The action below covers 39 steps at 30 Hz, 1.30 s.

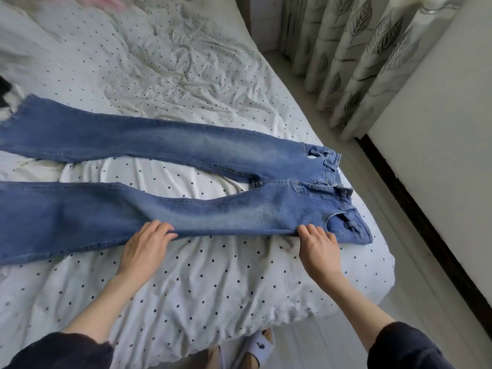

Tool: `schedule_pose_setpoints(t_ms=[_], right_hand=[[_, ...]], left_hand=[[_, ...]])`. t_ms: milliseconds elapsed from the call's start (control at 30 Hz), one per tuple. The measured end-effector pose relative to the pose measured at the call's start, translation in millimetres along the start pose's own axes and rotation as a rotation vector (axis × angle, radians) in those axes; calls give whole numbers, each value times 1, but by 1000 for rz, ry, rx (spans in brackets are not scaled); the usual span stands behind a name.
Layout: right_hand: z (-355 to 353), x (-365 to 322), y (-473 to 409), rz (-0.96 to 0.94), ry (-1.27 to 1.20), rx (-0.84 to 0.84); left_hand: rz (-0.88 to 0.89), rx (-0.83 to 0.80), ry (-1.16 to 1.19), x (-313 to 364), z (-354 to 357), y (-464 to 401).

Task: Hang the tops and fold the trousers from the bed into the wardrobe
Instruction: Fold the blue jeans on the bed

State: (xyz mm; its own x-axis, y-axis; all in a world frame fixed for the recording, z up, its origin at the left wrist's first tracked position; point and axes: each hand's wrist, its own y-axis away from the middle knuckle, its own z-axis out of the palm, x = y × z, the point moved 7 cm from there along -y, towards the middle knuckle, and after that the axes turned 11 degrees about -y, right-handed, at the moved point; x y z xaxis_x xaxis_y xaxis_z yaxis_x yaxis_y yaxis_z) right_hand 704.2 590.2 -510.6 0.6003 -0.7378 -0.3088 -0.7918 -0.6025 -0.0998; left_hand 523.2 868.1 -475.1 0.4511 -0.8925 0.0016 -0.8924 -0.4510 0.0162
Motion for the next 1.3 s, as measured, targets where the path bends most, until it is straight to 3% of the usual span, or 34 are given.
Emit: schedule_pose_setpoints(t_ms=[333,567,767,900,1067,1200,1300], right_hand=[[-57,7,-129,82,-50,114],[-19,36,-219,203,-23,95],[50,67,-262,384,-60,-51],[81,79,-273,448,-155,-62],[113,85,-269,491,-240,-60],[108,80,-274,597,-313,-54],[101,32,-279,476,-383,-195]], left_hand=[[-182,118,215,-26,-69,-130],[-200,24,236,-44,-35,-254],[-208,-101,225,-43,18,-328],[-228,-108,224,-41,37,-355],[-228,-262,200,-47,72,-356],[-223,-219,147,-52,55,-344],[-205,-164,-16,-62,36,-320]])
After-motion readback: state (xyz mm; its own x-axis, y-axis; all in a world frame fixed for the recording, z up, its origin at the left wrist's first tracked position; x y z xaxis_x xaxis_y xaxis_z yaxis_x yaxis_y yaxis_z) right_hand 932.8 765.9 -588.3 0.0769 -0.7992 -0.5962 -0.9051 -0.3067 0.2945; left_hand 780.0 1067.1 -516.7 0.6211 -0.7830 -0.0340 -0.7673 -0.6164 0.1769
